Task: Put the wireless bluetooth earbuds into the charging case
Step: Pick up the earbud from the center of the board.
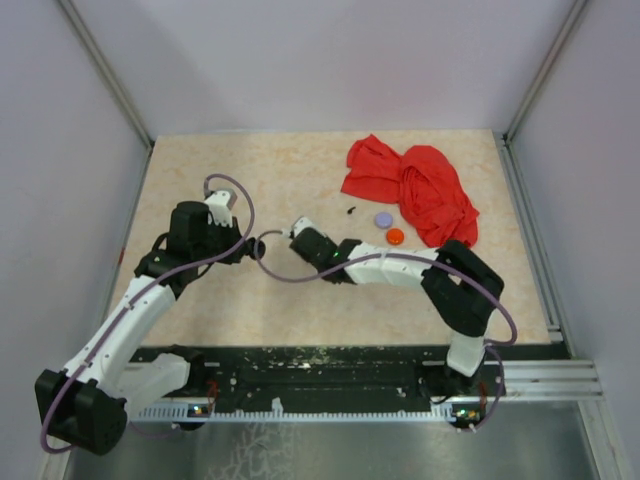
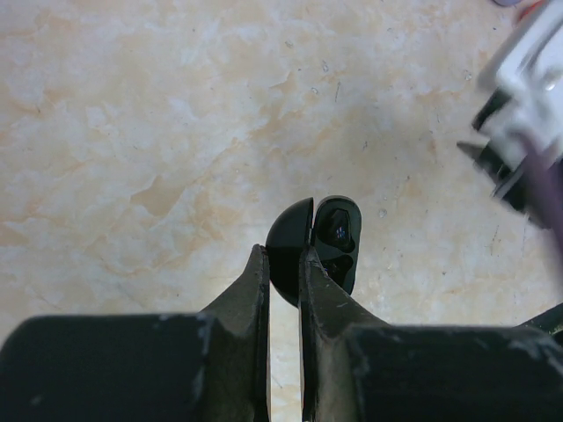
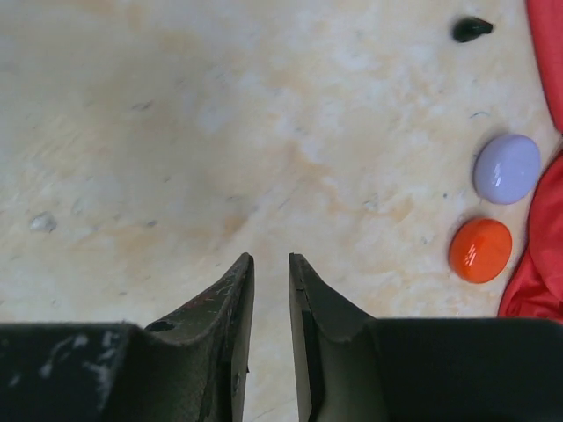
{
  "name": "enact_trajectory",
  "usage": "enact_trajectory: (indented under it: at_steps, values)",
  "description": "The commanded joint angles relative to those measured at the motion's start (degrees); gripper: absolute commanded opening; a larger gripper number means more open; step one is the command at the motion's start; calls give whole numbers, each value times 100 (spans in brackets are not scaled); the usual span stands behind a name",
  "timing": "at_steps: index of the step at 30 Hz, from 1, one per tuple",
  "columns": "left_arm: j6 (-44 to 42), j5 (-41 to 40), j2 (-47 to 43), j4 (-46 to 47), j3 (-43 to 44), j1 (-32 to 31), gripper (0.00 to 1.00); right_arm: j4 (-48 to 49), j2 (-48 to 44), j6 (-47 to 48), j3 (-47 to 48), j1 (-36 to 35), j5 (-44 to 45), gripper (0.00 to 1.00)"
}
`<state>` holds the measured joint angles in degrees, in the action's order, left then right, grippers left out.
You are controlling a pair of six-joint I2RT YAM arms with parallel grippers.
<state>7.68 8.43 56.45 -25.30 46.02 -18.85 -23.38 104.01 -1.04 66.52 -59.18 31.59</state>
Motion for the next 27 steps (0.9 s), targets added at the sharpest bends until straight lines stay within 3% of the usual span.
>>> enact_trajectory:
  at_steps: [1,8,11,17,27]
  values:
    - [-21,15,-37,81,-5,24,0,635,-575,167,199,910,-1144,24]
    - [-12,104,7,86,2,22,0,1608,-445,538,307,2252,-2709,29]
    - [-16,140,25,87,-5,22,0,1740,-308,1071,492,2649,-3049,37]
    - [-21,227,59,88,7,22,0,1601,306,1484,1214,3359,-4253,39]
    - [-19,342,117,95,5,22,0,1238,1626,1598,2542,3587,-4284,31]
